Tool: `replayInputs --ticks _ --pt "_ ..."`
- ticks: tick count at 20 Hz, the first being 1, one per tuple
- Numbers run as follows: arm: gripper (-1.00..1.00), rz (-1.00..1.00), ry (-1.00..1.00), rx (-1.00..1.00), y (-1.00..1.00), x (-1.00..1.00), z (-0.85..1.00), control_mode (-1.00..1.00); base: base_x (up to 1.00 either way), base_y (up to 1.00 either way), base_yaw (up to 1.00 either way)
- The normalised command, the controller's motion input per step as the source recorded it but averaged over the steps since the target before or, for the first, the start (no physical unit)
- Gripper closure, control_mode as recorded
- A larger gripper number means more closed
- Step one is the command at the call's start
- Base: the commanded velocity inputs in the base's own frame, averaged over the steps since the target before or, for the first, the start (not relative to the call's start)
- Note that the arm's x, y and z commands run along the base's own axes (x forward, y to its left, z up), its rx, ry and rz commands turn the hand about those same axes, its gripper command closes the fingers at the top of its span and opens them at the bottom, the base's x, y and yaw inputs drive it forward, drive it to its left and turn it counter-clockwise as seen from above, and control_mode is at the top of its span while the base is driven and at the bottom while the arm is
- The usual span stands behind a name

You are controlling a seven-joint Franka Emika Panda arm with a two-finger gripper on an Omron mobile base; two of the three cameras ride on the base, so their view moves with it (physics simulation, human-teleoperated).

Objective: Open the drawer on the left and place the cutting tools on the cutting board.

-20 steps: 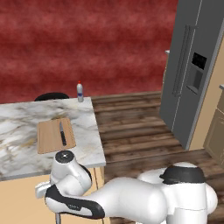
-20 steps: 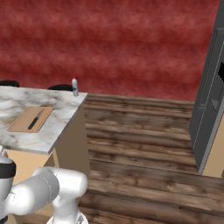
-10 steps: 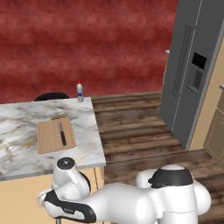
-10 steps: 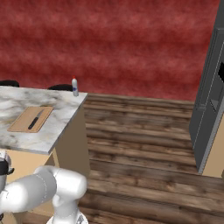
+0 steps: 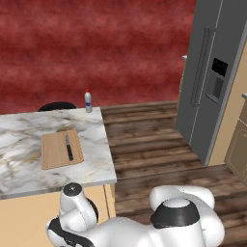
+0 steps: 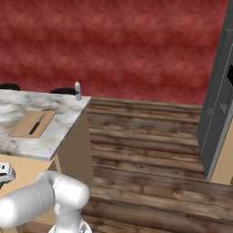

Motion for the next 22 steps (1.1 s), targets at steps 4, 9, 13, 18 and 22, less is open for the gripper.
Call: replayInputs --ticks 4,9,13,18,22 --pt "-1.0 0.0 0.0 -0.02 0.06 0.0 -0.23 -1.0 0.0 0.0 0.0" --pt "-1.0 0.0 0.0 0.0 0.14 0.0 -0.16 -1.0 0.0 0.0 0.0" --pt "-1.0 0.0 0.0 0.0 0.18 0.0 -0.17 -1.0 0.0 0.0 0.0" --pt "-1.0 0.0 0.0 0.0 0.02 0.0 -0.28 -1.0 0.0 0.0 0.0" --pt "-1.0 0.0 0.0 0.0 0.05 0.0 -0.31 -1.0 0.0 0.0 0.0"
